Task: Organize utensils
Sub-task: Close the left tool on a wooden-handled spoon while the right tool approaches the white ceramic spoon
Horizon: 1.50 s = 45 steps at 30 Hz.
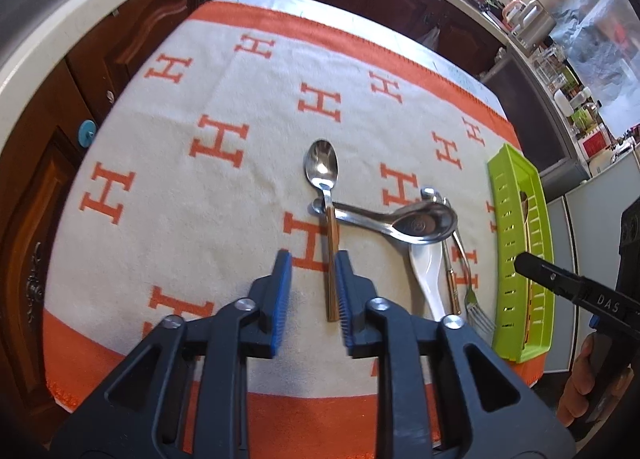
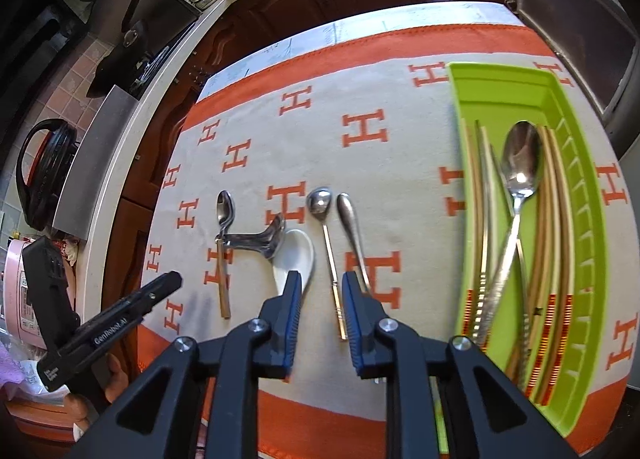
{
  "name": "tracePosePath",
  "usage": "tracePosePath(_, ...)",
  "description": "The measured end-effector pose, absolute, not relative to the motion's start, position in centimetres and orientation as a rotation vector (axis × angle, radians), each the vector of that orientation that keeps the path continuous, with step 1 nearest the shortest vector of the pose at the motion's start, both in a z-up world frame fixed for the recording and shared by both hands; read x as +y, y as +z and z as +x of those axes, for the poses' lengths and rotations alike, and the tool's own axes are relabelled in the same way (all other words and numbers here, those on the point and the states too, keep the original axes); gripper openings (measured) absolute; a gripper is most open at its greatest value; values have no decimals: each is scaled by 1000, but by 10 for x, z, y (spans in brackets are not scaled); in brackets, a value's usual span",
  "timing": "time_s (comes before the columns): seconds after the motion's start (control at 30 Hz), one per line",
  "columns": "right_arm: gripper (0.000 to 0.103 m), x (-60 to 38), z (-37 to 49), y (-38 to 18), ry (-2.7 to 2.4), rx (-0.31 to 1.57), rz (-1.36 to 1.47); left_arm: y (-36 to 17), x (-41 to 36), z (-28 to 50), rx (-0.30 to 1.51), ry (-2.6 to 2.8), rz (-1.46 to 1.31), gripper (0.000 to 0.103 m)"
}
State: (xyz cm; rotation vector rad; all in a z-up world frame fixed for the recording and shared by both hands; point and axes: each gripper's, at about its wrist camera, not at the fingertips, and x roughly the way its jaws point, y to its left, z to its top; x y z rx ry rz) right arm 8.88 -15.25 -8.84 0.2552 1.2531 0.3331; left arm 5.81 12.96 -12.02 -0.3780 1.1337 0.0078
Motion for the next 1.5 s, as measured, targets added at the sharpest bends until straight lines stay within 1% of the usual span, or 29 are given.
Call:
tracePosePath(0.07,21,-143,92,-92,346,1261,252,-127,128,61,1143,-3,-384,39)
tracePosePath(0.13,21,-135,96,-96,358,1267,248,-131,127,64,1145,-10,-391,42)
tracePosePath(0.3,22,-121,111,-102,373,1268,264,-143,123,78,1163,-9,-394,42)
tracePosePath(0.4,30,-116,122,-107,365,1273,279,-148,122,86,1167,2,-394,42)
tracePosePath(0.7,30,-104,142,-127,341,1307,236,-159,106,102,1177,22,-328,42)
tracePosePath(0.77,30,-102,143,-133,340,1322,226,-163,102,104,1189,24,-326,38)
tracePosePath(0.8,28,-101,144,-136,337,1329,225,-163,99,105,1184,33,-306,35)
tracePosePath(0.83,18,-101,144,-138,333,1332,224,-163,96,105,1181,35,-290,24)
tracePosePath(0.87,13,-101,144,-141,337,1337,225,-164,93,107,1187,27,-285,13)
tracePosePath(0.9,6,-101,144,-143,348,1343,234,-165,92,107,1189,32,-279,11)
tracePosePath(0.93,3,-101,143,-144,359,1348,244,-165,90,108,1187,38,-275,6)
tracePosePath(1.2,2,-114,135,-143,364,1341,343,-162,95,102,1178,23,-340,5)
tracePosePath(1.33,2,-126,129,-140,351,1334,407,-150,98,96,1158,20,-364,5)
tracePosePath(1.5,2,-142,121,-127,319,1282,440,-130,94,89,1125,-2,-375,5)
